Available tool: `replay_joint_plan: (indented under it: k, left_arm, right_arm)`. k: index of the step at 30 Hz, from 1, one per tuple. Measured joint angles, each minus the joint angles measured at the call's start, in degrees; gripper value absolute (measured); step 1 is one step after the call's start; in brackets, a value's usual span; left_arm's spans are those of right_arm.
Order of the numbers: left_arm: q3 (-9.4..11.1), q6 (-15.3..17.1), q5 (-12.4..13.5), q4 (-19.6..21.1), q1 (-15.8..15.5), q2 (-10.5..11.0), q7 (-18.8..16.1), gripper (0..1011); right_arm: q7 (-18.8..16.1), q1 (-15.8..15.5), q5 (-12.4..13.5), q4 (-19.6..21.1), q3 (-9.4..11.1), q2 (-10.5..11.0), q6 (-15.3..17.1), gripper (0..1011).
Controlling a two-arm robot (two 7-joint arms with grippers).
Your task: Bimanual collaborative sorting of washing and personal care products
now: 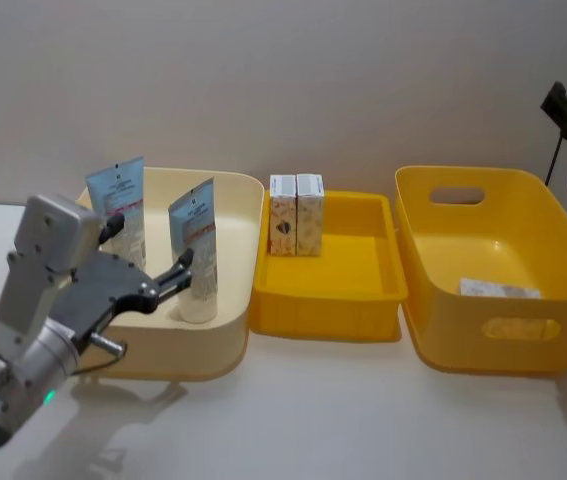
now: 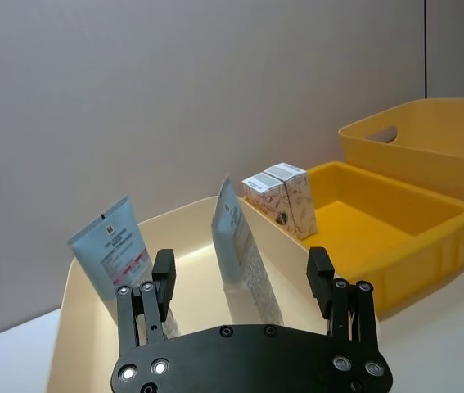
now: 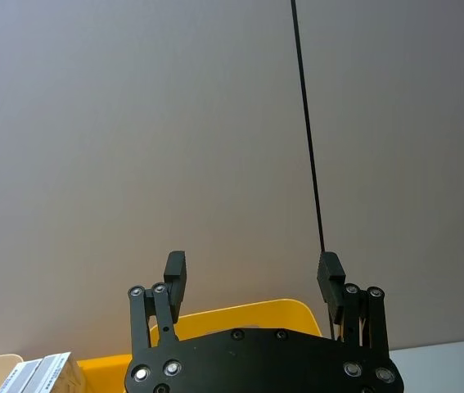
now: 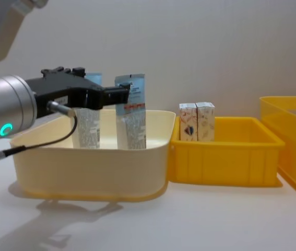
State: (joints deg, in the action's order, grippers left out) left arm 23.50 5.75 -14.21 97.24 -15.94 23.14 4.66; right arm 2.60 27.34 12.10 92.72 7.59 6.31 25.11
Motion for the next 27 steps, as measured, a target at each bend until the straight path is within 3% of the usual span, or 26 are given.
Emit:
replay_joint_plan:
  k: [10, 27]
  left_arm:
    - [-1.8, -2.9, -4.0, -7.2, -5.8, -0.3, 7.8, 1003]
    - [-3.5, -7.0, -8.3, -17.8, -11.6, -0.7, 18.1, 1003]
  right_arm:
    - [-0.1, 0.0, 0.1, 0.1, 0.1, 0.0, 0.0, 1001]
    - [-0.2, 0.0, 0.1, 0.2, 0.1, 0.1, 0.0, 1001]
